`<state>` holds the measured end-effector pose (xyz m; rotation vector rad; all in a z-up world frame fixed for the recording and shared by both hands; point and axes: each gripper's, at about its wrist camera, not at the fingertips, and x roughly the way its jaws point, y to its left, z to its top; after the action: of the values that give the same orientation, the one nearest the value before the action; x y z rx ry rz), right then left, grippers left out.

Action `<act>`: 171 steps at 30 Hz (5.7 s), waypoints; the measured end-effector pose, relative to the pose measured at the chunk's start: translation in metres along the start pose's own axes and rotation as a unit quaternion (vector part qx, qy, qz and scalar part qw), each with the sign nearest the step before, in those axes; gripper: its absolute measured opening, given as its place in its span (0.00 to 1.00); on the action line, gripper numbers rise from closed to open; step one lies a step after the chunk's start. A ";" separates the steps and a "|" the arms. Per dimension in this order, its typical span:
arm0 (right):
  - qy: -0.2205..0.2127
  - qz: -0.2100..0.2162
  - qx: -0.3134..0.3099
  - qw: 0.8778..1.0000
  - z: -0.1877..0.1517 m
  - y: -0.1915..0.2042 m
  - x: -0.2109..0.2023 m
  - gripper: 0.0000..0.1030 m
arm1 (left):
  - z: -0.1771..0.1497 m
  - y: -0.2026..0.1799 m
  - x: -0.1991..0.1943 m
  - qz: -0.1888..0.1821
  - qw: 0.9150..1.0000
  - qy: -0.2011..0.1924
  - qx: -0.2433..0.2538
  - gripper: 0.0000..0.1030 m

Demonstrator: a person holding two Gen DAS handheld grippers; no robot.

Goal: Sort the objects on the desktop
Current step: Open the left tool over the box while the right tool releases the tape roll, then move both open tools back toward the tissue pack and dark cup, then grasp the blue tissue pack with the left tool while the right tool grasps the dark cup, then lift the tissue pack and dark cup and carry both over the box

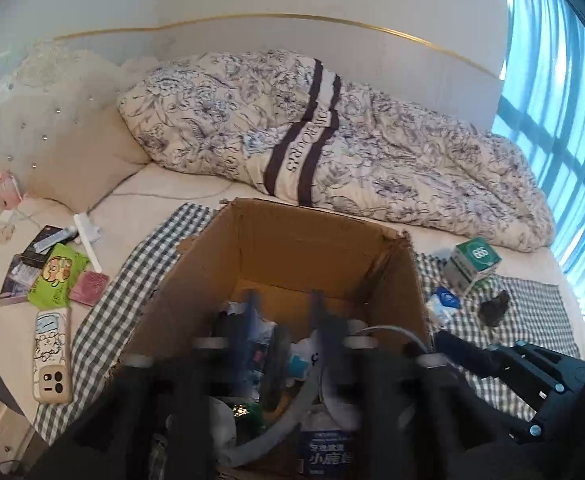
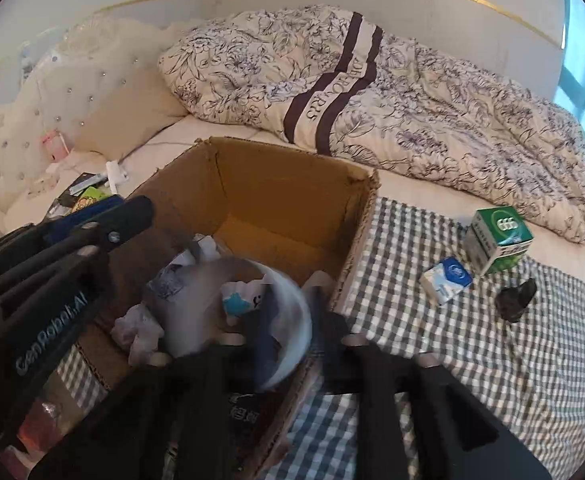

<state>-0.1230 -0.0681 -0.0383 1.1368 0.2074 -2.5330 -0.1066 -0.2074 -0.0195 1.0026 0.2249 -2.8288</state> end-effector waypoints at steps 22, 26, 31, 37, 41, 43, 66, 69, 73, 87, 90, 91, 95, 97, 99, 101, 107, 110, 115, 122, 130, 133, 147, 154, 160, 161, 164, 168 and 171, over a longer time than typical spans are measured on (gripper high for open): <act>-0.059 -0.061 0.128 0.988 -0.051 -0.124 -0.078 0.66 | -0.025 -0.075 -0.045 -0.029 0.999 -0.021 0.012 0.93; -0.070 -0.077 0.152 0.983 -0.071 -0.150 -0.102 0.70 | -0.035 -0.106 -0.056 -0.044 0.998 -0.025 0.032 1.00; -0.077 -0.092 0.174 0.977 -0.094 -0.176 -0.124 0.75 | -0.047 -0.146 -0.064 -0.056 0.996 -0.027 0.055 1.00; -0.082 -0.106 0.209 0.969 -0.118 -0.212 -0.139 0.87 | -0.061 -0.186 -0.056 -0.054 0.995 -0.012 0.077 1.00; -0.076 -0.116 0.228 0.964 -0.127 -0.232 -0.137 0.87 | -0.068 -0.205 -0.045 -0.054 0.994 0.001 0.096 1.00; -0.077 -0.115 0.234 0.962 -0.129 -0.240 -0.134 0.87 | -0.071 -0.211 -0.036 -0.051 0.993 0.008 0.103 1.00; -0.034 -0.127 0.219 0.967 -0.108 -0.296 -0.024 0.87 | -0.067 -0.243 0.110 -0.042 0.991 0.071 0.104 1.00; -0.029 -0.118 0.223 0.967 -0.103 -0.302 -0.004 0.87 | -0.069 -0.246 0.131 -0.042 0.991 0.074 0.103 1.00; -0.021 -0.111 0.223 0.968 -0.096 -0.305 0.020 0.87 | -0.069 -0.251 0.160 -0.047 0.990 0.085 0.098 1.00; 0.000 -0.108 0.258 0.960 -0.080 -0.337 0.091 0.87 | -0.076 -0.257 0.233 -0.059 0.988 0.105 0.095 1.00; 0.005 -0.102 0.263 0.959 -0.076 -0.341 0.101 0.87 | -0.078 -0.261 0.240 -0.064 0.986 0.113 0.102 1.00; 0.007 -0.099 0.264 0.959 -0.075 -0.343 0.104 0.87 | -0.079 -0.262 0.243 -0.064 0.986 0.117 0.103 1.00; 0.011 -0.096 0.265 0.959 -0.070 -0.343 0.115 0.87 | -0.076 -0.264 0.251 -0.063 0.985 0.119 0.103 1.00; 0.016 -0.097 0.262 0.960 -0.067 -0.342 0.122 0.87 | -0.075 -0.265 0.256 -0.060 0.985 0.122 0.102 1.00; 0.017 -0.101 0.258 0.961 -0.064 -0.340 0.128 0.87 | -0.075 -0.266 0.260 -0.062 0.985 0.122 0.100 1.00; 0.025 -0.114 0.250 0.961 -0.061 -0.340 0.136 0.87 | -0.074 -0.265 0.262 -0.065 0.986 0.122 0.097 1.00; 0.028 -0.129 0.233 0.964 -0.062 -0.339 0.137 0.76 | -0.073 -0.265 0.257 -0.073 0.987 0.107 0.100 0.74; 0.032 -0.127 0.228 0.965 -0.064 -0.341 0.133 0.61 | -0.072 -0.268 0.252 -0.074 0.986 0.103 0.106 0.70; 0.031 -0.115 0.220 0.968 -0.072 -0.338 0.121 0.61 | -0.073 -0.267 0.243 -0.072 0.986 0.106 0.107 0.69; 0.025 -0.112 0.232 0.966 -0.080 -0.337 0.089 0.61 | -0.073 -0.267 0.213 -0.055 0.987 0.106 0.107 0.69; 0.013 -0.108 0.232 0.967 -0.087 -0.318 0.040 0.61 | -0.064 -0.270 0.157 -0.055 0.988 0.087 0.118 0.69; 0.003 -0.107 0.230 0.967 -0.088 -0.310 0.016 0.61 | -0.058 -0.265 0.133 -0.057 0.989 0.076 0.115 0.69; -0.056 -0.096 0.200 0.973 -0.090 -0.250 -0.092 0.61 | -0.041 -0.230 0.017 -0.066 0.993 0.027 0.094 0.69; -0.075 -0.089 0.180 0.977 -0.092 -0.211 -0.124 0.61 | -0.038 -0.208 -0.030 -0.064 0.994 0.001 0.089 0.69; -0.087 -0.081 0.157 0.980 -0.090 -0.175 -0.143 0.61 | -0.038 -0.182 -0.061 -0.060 0.995 -0.016 0.076 0.69; -0.088 -0.079 0.155 0.981 -0.090 -0.171 -0.145 0.61 | -0.038 -0.176 -0.065 -0.059 0.995 -0.018 0.073 0.69; -0.090 -0.073 0.144 0.983 -0.088 -0.154 -0.149 0.61 | -0.040 -0.160 -0.075 -0.055 0.996 -0.021 0.067 0.69; -0.088 -0.060 0.126 0.986 -0.082 -0.125 -0.149 0.61 | -0.038 -0.132 -0.082 -0.049 0.997 -0.025 0.051 0.69; -0.088 -0.052 0.113 0.988 -0.078 -0.106 -0.146 0.61 | -0.036 -0.110 -0.084 -0.041 0.998 -0.027 0.042 0.69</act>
<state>-0.0189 0.0894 0.0175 0.9954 -0.0693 -2.7878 -0.0387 -0.0865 0.0164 0.9514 0.1440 -2.9577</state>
